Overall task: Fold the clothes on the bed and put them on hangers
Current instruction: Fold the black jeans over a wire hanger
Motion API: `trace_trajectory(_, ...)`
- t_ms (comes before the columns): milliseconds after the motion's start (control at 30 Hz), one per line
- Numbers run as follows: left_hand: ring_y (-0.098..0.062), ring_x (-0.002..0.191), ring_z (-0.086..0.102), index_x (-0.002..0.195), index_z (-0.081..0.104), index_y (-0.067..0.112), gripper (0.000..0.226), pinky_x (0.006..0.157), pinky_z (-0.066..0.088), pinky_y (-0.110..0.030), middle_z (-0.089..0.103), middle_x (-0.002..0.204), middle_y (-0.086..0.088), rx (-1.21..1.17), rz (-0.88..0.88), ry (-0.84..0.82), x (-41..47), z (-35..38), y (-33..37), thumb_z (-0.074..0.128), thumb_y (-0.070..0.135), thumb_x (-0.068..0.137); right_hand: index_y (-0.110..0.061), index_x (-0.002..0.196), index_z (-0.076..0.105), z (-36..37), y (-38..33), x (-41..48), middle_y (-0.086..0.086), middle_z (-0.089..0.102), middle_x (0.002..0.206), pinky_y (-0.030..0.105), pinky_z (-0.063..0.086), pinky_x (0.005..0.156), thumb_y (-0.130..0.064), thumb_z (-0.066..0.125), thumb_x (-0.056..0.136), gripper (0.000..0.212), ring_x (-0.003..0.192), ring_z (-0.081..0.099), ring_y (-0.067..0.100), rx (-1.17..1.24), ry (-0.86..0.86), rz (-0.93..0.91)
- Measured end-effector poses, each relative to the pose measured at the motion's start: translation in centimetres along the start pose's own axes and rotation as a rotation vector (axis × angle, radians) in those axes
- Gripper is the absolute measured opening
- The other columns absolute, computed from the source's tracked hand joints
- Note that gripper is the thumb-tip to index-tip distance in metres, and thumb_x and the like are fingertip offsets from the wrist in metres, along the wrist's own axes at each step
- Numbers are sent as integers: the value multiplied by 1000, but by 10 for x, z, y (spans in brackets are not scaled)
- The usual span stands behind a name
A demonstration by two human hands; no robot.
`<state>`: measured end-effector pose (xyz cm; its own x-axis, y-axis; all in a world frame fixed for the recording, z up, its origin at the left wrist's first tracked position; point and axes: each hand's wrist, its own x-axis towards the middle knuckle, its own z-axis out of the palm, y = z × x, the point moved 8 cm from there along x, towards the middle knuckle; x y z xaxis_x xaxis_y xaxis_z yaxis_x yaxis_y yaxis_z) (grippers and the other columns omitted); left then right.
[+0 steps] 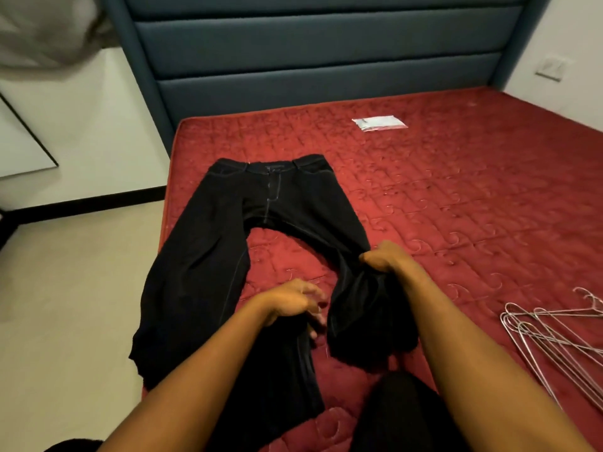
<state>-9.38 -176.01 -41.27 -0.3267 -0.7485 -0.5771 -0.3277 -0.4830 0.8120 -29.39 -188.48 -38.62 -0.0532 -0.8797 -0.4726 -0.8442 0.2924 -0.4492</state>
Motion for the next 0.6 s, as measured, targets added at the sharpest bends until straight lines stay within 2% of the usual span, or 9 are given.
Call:
trace_trajectory(33,-28,56,68,109,62,2,20,61,58,-38,74,82,-20,22,-59,122,3,-11,-1,52,-4,94,-5,117,71,1,4,0,14,72,112,31,53,79,-40,76,84,48,98,69,30,41,-60,6)
trace_trajectory(100,-27,53,68,91,65,4,18,57,57,-34,73,72,-12,111,-132,405,8,-46,2,47,3,93,-17,109,70,8,-1,-4,3,69,99,31,50,76,-54,76,84,45,91,66,24,218,-206,14)
trace_trajectory(167,-25,58,71,82,70,5,21,56,59,-34,75,71,-9,251,-85,678,13,-87,19,49,10,85,-19,98,70,3,-11,17,2,67,91,31,49,70,-73,73,72,60,81,65,23,427,-172,26)
trace_trajectory(233,-23,68,71,80,71,8,17,64,58,-32,75,73,-6,374,33,832,21,-117,41,55,14,83,-16,89,71,1,-21,53,4,66,85,28,45,61,-73,73,68,60,68,60,21,619,-133,32)
trace_trajectory(333,-23,96,68,93,71,21,16,84,54,-35,73,95,1,530,209,841,34,-142,68,60,28,84,-11,106,75,4,-38,83,3,76,97,33,57,75,-59,75,79,55,85,72,23,739,-131,13)
trace_trajectory(400,-27,118,58,117,66,29,34,97,50,-42,66,122,-2,814,220,867,48,-176,80,58,42,87,-7,109,72,0,-58,109,8,78,101,42,61,87,-52,81,76,56,93,75,27,773,-67,-20)
trace_trajectory(500,-35,149,26,152,36,42,62,110,27,-66,34,161,-3,1126,-97,791,62,-254,51,41,66,95,-5,108,73,-1,-101,147,13,78,100,45,63,83,-45,87,76,53,91,76,29,787,-28,-78)
trace_trajectory(533,-33,152,20,156,27,45,65,110,21,-73,28,165,-1,1108,-202,750,58,-278,32,34,70,96,-3,110,73,1,-110,154,15,78,99,44,64,78,-41,87,77,53,87,76,29,799,-35,-66)
trace_trajectory(600,-25,154,19,156,22,49,58,109,18,-79,28,165,5,1048,-303,729,51,-314,0,27,66,101,1,112,72,2,-130,165,20,77,99,41,64,72,-25,80,86,37,83,75,31,872,-53,-64)
